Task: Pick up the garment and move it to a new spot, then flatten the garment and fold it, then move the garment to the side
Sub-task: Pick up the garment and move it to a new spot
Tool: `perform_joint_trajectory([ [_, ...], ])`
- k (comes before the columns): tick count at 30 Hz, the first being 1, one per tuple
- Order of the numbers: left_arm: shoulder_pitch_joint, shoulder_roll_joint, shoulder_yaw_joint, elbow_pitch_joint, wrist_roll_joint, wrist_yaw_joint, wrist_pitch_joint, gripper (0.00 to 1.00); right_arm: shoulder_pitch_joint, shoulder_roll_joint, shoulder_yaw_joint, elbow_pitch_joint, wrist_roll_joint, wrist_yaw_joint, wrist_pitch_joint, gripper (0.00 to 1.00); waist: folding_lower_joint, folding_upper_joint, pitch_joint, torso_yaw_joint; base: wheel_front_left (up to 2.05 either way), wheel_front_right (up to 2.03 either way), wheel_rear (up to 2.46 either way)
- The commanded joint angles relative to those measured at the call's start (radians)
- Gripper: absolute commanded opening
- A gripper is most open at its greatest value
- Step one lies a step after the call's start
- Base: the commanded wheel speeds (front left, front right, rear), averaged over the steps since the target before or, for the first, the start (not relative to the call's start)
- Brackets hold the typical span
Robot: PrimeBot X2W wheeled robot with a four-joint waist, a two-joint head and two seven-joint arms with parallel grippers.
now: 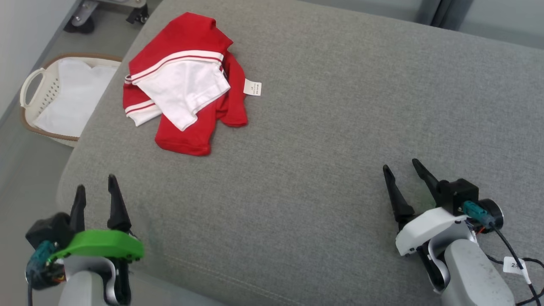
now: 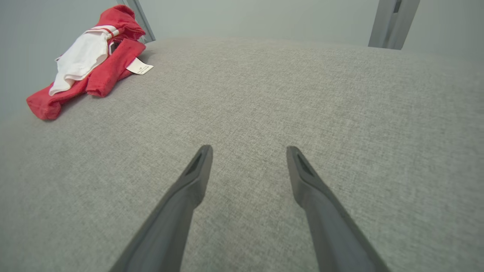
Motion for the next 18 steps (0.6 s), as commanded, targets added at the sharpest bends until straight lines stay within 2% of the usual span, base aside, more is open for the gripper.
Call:
perform_joint_trajectory([
  [1, -0.062, 0.013, 0.009, 0.008, 0.007, -0.006, 0.000, 1.00, -0.021, -0.006, -0.011, -0.011, -0.016, -0.002, -0.005, 1.00, 0.0000, 0.0000, 0.077, -0.053, 0.00, 0.00, 0.00],
  [4, -0.148, 0.054, -0.021, 0.022, -0.026, -0.007, 0.000, 1.00, -0.043, -0.006, -0.020, -0.034, -0.034, -0.002, -0.005, 1.00, 0.0000, 0.0000, 0.121, -0.074, 0.00, 0.00, 0.00],
  [13, -0.390, 0.273, -0.194, 0.070, -0.215, -0.008, 0.000, 1.00, -0.117, -0.007, -0.015, -0.096, -0.042, -0.002, -0.003, 1.00, 0.0000, 0.0000, 0.243, -0.146, 0.00, 0.00, 0.00],
  [18, -0.486, 0.350, -0.333, 0.139, -0.319, -0.008, 0.000, 1.00, -0.144, -0.010, -0.012, -0.108, -0.037, -0.002, -0.002, 1.00, 0.0000, 0.0000, 0.292, -0.191, 0.00, 0.00, 0.00],
])
